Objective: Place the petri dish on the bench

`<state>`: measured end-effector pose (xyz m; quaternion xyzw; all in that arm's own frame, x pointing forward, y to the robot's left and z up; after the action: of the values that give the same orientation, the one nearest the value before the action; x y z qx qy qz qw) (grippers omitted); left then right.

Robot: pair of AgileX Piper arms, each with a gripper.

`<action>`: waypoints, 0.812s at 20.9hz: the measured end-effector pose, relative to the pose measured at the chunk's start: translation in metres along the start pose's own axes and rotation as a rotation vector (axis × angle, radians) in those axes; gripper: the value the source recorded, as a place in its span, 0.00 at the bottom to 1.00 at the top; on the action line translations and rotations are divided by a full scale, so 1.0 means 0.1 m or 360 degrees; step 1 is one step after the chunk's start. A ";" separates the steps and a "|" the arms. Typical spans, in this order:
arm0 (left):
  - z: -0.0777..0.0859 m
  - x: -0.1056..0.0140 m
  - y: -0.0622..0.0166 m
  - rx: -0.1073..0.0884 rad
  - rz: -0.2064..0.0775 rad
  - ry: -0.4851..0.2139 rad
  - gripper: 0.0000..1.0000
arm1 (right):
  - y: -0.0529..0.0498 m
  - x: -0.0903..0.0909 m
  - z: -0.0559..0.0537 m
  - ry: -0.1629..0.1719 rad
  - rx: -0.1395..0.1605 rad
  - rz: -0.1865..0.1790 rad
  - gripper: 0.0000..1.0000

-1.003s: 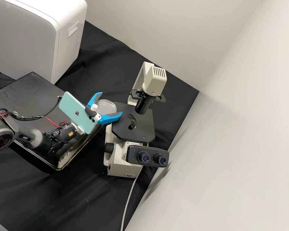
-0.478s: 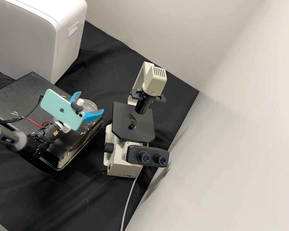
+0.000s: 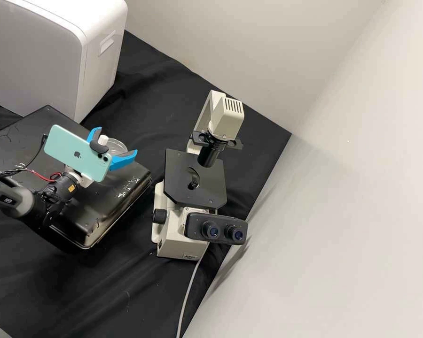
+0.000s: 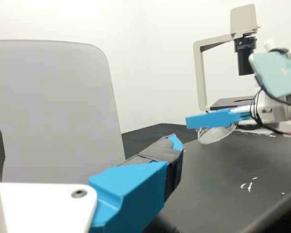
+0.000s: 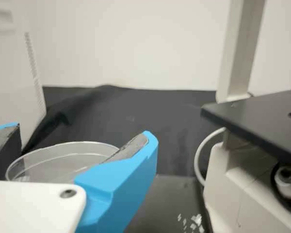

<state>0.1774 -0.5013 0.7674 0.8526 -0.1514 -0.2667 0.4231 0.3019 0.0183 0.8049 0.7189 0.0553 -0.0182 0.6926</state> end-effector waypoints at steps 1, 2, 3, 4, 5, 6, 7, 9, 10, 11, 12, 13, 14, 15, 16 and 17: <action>0.00 0.00 0.000 0.0000 0.0000 0.0000 1.00 | -0.05 0.00 0.03 -0.0013 -0.0010 -0.0024 0.00; 0.00 0.00 0.000 0.0000 0.0000 0.0000 1.00 | -0.08 0.00 0.04 -0.0019 -0.0020 -0.0040 0.00; 0.00 0.00 0.000 0.0000 0.0000 0.0000 1.00 | -0.11 0.00 0.06 -0.0032 -0.0032 -0.0057 0.00; 0.00 0.00 0.000 0.0000 0.0000 0.0000 1.00 | -0.13 0.01 0.08 -0.0031 -0.0038 -0.0064 0.00; 0.00 0.00 0.000 0.0000 0.0000 0.0000 1.00 | -0.14 0.02 0.09 -0.0022 -0.0035 -0.0058 0.00; 0.00 0.00 0.000 0.0000 0.0000 0.0000 1.00 | -0.15 0.03 0.09 -0.0009 -0.0035 -0.0049 0.00; 0.00 0.00 0.000 0.0000 0.0000 0.0000 1.00 | -0.16 0.03 0.10 -0.0007 -0.0036 -0.0049 0.00; 0.00 0.00 0.000 0.0000 0.0000 0.0000 1.00 | -0.17 0.02 0.12 -0.0016 -0.0041 -0.0058 0.00; 0.00 0.00 0.000 0.0000 0.0000 0.0000 1.00 | -0.17 0.01 0.12 -0.0008 -0.0040 -0.0052 0.00; 0.00 0.00 0.000 0.0000 0.0000 0.0000 1.00 | -0.18 0.01 0.12 -0.0007 -0.0039 -0.0052 0.00; 0.00 0.00 0.000 0.0000 0.0000 0.0000 1.00 | -0.18 0.01 0.12 -0.0003 -0.0039 -0.0048 0.00; 0.00 0.00 0.000 0.0000 0.0000 0.0000 1.00 | -0.18 0.01 0.12 -0.0003 -0.0039 -0.0048 0.00; 0.00 0.00 0.000 0.0000 0.0000 0.0000 1.00 | -0.18 0.01 0.12 -0.0003 -0.0039 -0.0048 0.00; 0.00 0.00 0.000 0.0000 0.0000 0.0000 1.00 | -0.18 0.01 0.12 -0.0003 -0.0039 -0.0048 0.00; 0.00 0.00 0.000 0.0000 0.0000 0.0000 1.00 | -0.18 0.01 0.12 -0.0003 -0.0039 -0.0048 0.00; 0.00 0.00 0.000 0.0000 0.0000 0.0000 1.00 | -0.18 0.01 0.12 -0.0003 -0.0039 -0.0048 0.00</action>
<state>0.1774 -0.5013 0.7674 0.8526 -0.1514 -0.2667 0.4231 0.3012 0.0070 0.7868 0.7094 0.0659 -0.0287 0.7011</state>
